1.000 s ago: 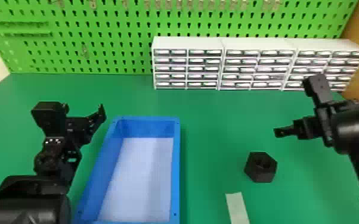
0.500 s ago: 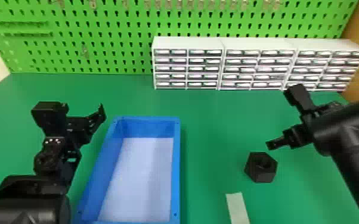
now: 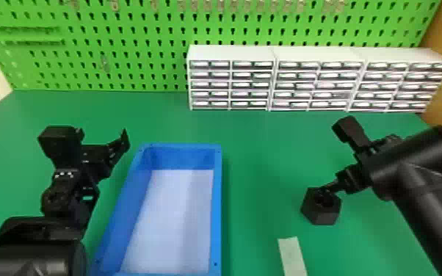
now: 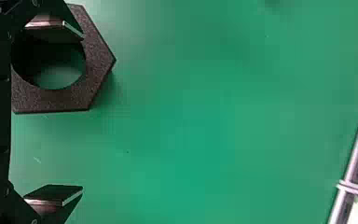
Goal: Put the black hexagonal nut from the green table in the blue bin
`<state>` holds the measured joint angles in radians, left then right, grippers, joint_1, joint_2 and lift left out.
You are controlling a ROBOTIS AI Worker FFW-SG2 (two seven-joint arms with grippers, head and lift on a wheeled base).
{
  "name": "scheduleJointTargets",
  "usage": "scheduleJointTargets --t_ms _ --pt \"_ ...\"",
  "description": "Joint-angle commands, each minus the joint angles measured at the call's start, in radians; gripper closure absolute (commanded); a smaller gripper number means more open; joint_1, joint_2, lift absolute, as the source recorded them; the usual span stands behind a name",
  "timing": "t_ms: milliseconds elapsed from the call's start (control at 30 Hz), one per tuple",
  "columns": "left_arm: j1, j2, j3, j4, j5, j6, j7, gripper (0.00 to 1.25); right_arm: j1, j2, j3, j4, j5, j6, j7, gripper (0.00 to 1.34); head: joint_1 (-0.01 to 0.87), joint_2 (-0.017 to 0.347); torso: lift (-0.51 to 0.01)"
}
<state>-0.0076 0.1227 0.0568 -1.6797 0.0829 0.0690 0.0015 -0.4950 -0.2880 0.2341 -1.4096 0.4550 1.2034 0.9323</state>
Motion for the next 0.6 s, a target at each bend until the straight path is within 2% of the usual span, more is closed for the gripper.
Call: scheduleJointTargets --t_ms 0,200,367,567 --pt "0.0 0.0 0.0 0.0 -0.002 0.0 0.0 0.24 -0.007 -0.011 0.01 0.024 -0.009 -0.005 0.008 0.15 0.686 0.052 -0.097" --pt "0.0 0.0 -0.002 0.0 -0.003 0.0 0.0 0.24 -0.017 -0.017 0.019 0.055 -0.009 -0.018 0.034 0.17 0.686 0.052 -0.097" --pt "-0.002 0.0 -0.002 0.0 -0.003 0.0 0.0 0.24 -0.022 -0.019 0.025 0.074 -0.009 -0.025 0.037 0.23 0.686 0.052 -0.097" --pt "-0.002 0.002 -0.002 0.0 -0.003 0.0 0.0 0.24 -0.022 -0.017 0.03 0.086 -0.01 -0.031 0.039 0.23 0.686 0.052 -0.097"
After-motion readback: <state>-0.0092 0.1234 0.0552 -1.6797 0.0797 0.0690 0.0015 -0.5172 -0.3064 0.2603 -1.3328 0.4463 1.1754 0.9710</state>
